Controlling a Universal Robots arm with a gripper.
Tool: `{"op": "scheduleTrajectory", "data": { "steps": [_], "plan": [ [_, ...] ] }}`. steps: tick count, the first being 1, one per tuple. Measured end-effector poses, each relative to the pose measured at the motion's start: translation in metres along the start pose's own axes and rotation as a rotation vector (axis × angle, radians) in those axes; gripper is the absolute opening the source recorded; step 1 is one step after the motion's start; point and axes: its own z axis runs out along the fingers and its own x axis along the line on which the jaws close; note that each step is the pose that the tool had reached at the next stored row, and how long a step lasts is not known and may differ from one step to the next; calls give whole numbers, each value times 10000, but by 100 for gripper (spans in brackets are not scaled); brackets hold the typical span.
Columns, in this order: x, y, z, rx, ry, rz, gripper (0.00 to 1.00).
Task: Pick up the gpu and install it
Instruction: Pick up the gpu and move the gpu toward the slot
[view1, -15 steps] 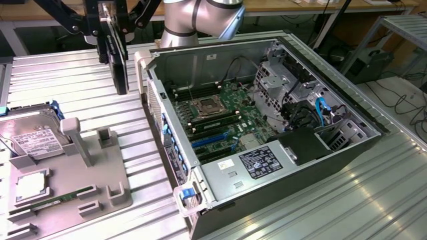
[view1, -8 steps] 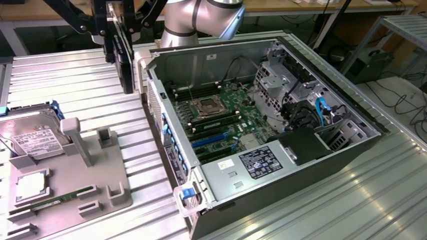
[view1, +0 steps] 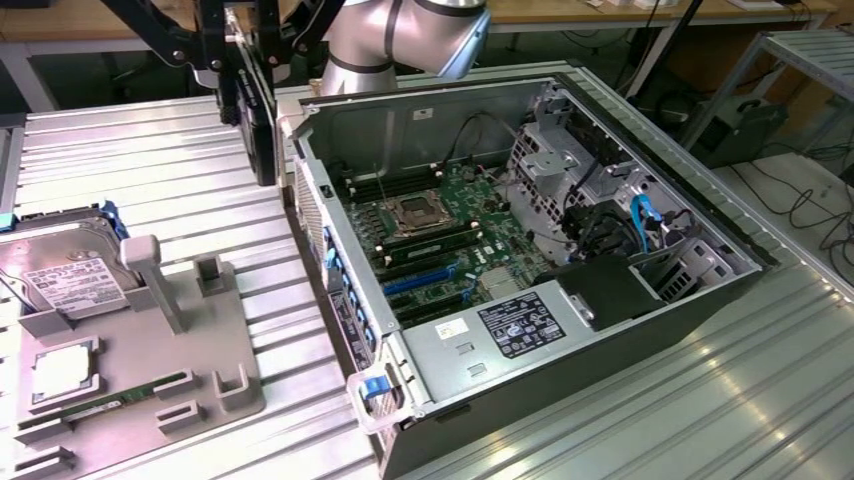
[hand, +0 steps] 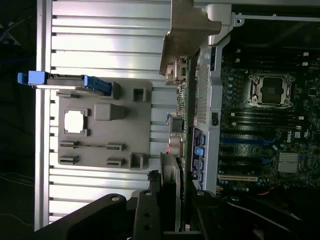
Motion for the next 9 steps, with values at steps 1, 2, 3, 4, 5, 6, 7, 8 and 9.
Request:
{"op": "scheduleTrajectory", "data": {
  "steps": [1, 2, 3, 4, 5, 6, 7, 8, 9],
  "plan": [
    [-7, 0, 0, 0, 0, 0, 28],
    [-14, -1, 0, 0, 0, 0, 28],
    [-21, -1, 0, 0, 1, 0, 28],
    [-28, -1, 0, 0, 0, 0, 28],
    [-34, -2, 1, 0, 0, 0, 28],
    [-41, -2, 1, 0, 0, 0, 28],
    [-50, -3, 1, 0, 0, 0, 28],
    [-65, -3, 1, 0, 0, 0, 28],
    [-73, -4, 1, 0, 0, 0, 28]
  ]
}}
